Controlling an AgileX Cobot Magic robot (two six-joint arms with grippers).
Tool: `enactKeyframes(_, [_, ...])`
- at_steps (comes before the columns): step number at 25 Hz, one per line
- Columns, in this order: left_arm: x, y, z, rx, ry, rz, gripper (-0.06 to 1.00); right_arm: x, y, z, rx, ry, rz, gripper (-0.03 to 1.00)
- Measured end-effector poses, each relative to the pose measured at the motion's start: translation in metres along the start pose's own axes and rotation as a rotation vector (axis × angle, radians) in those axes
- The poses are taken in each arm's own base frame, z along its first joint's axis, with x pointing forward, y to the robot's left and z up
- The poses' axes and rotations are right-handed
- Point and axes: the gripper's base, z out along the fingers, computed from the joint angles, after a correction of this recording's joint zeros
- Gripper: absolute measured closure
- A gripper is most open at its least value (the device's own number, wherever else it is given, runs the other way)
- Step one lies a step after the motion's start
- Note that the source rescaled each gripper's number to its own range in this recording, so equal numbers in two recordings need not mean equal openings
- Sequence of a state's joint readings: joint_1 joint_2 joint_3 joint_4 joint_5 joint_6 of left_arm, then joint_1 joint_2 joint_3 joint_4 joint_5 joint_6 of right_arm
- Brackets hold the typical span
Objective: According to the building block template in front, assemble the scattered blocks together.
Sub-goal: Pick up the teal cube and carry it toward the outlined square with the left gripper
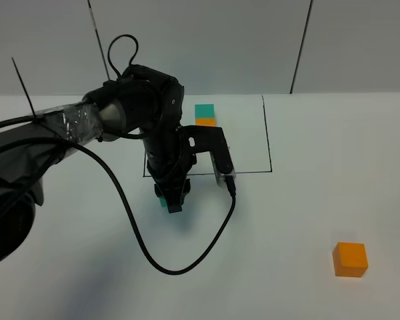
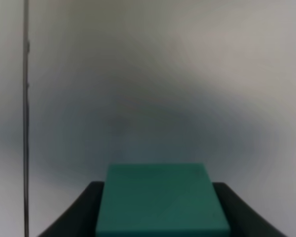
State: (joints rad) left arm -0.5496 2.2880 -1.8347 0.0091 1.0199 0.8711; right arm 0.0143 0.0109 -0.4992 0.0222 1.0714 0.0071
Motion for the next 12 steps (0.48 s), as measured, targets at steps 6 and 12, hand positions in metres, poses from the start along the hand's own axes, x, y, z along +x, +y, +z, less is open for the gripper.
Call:
enactKeyframes(6, [-0.009,-0.003,0.018,0.013,0.01,0.04,0.94,0.0,0.0,0.0,0.0,0.0,0.0,0.32])
enactKeyframes(12, [-0.01,-0.004,0.028,0.028,0.022,0.061,0.94,0.0,0.0,0.0,0.0,0.0,0.0,0.32])
